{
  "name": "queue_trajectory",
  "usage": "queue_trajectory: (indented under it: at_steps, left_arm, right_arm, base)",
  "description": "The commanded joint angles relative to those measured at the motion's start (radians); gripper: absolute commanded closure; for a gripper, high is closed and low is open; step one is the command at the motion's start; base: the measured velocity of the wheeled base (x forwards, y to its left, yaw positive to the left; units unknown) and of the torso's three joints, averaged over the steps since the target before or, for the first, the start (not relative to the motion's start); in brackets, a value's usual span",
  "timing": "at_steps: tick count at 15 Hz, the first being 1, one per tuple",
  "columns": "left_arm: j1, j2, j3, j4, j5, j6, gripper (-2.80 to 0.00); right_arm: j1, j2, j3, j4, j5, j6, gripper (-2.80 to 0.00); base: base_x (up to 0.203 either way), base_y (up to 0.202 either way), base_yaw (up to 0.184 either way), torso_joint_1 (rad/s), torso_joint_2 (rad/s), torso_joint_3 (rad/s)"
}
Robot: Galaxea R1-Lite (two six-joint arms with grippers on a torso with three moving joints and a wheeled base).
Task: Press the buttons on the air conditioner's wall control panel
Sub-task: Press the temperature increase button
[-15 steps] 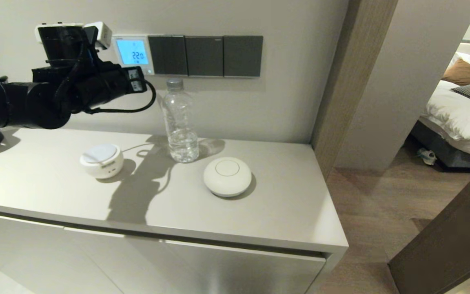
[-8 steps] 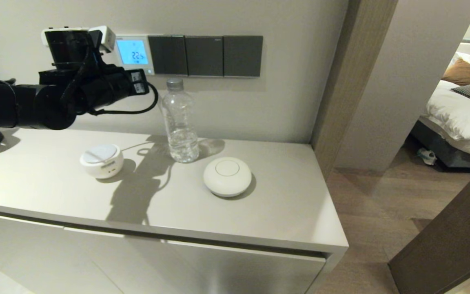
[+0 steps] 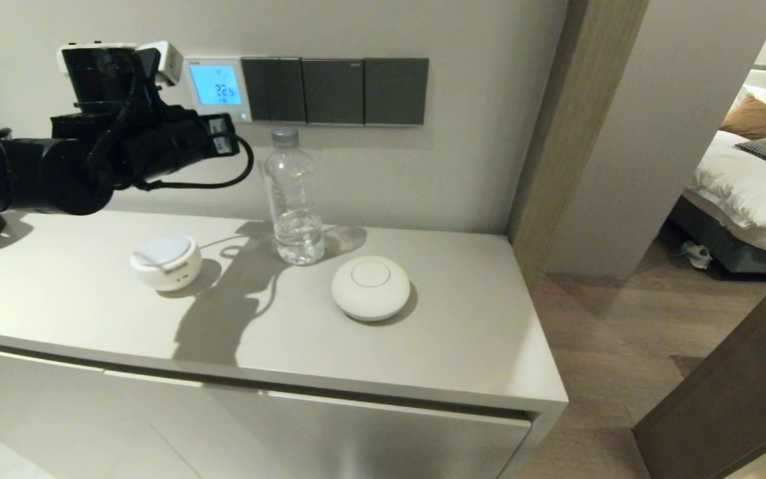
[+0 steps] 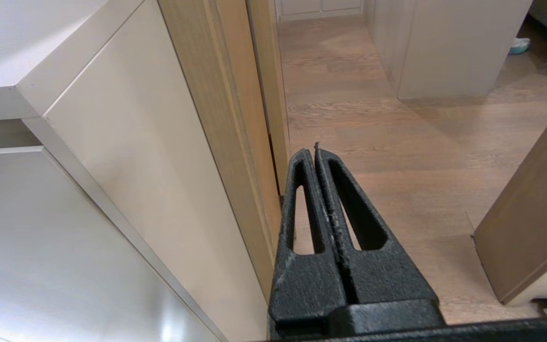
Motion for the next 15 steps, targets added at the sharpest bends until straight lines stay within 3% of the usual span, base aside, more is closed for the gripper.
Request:
queue_trajectory:
  at_steps: [1,15]
  left_arm:
    - [-0.001,-0.021,0.013,-0.033,0.001,-0.002,0.00]
    - [-0.004,0.047,-0.031,-0.052,0.006,0.001,0.00]
  right_arm:
    - [0.000,0.000,0.003,0.000,0.000,0.000,0.00]
    - [0.000,0.000,0.003,0.000,0.000,0.000,0.00]
  base:
    - [0.000,0.000,0.000,0.000,0.00,0.000]
    - [0.000,0.000,0.000,0.000,0.00,0.000]
